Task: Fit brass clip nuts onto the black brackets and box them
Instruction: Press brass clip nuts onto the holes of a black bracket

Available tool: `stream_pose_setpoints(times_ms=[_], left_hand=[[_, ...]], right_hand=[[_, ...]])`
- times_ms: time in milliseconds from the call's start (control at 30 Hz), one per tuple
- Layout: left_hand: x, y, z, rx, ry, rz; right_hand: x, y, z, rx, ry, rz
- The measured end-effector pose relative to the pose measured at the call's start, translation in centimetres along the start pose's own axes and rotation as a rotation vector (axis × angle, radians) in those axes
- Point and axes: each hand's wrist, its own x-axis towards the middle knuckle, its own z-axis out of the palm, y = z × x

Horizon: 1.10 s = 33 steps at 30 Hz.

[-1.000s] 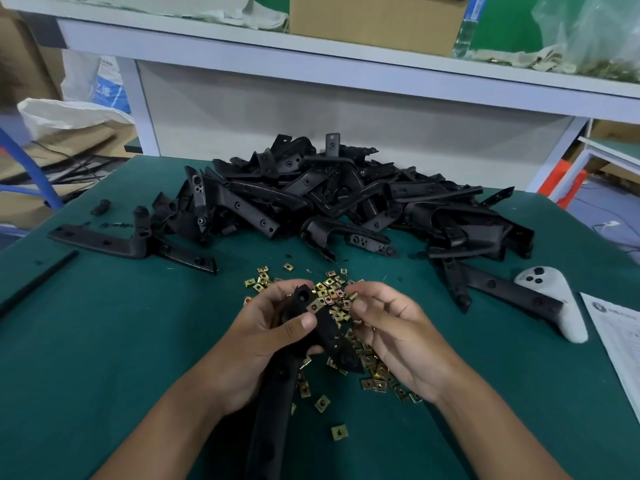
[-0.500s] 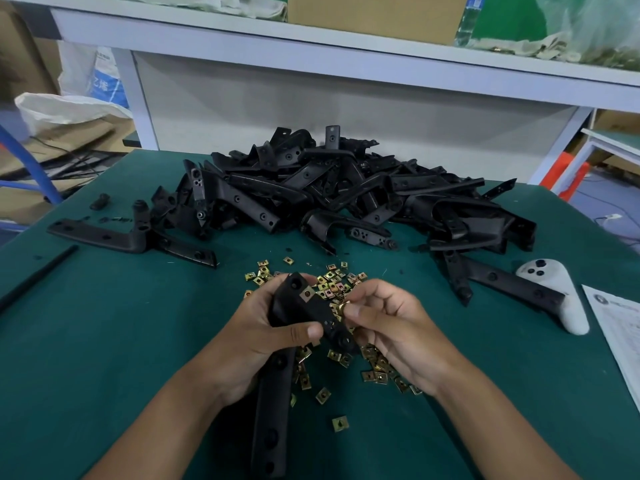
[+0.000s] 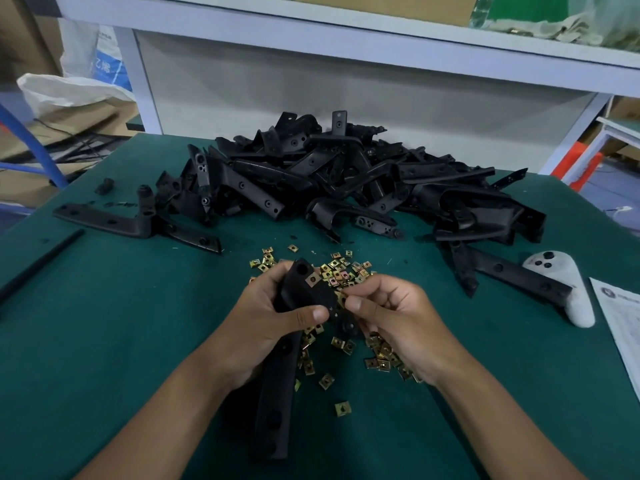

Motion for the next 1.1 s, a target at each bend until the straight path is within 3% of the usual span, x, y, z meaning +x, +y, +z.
stream_pose_setpoints(times_ms=[400,733,1100], left_hand=[[0.2,-0.1,0.0,-0.052,0.04,0.04],[0.5,-0.5,0.0,-0.125,0.028,0.017],[0.3,-0.5,0.3,-0.097,0.078,0.056]], right_hand=[[-0.4,0.4,1.1,-0.207,0.132,-0.193],[-0.7,0.5,1.6,-0.231,0.15,-0.302],[-1.4,0.5,2.2,-0.026,0.083,-0.137]])
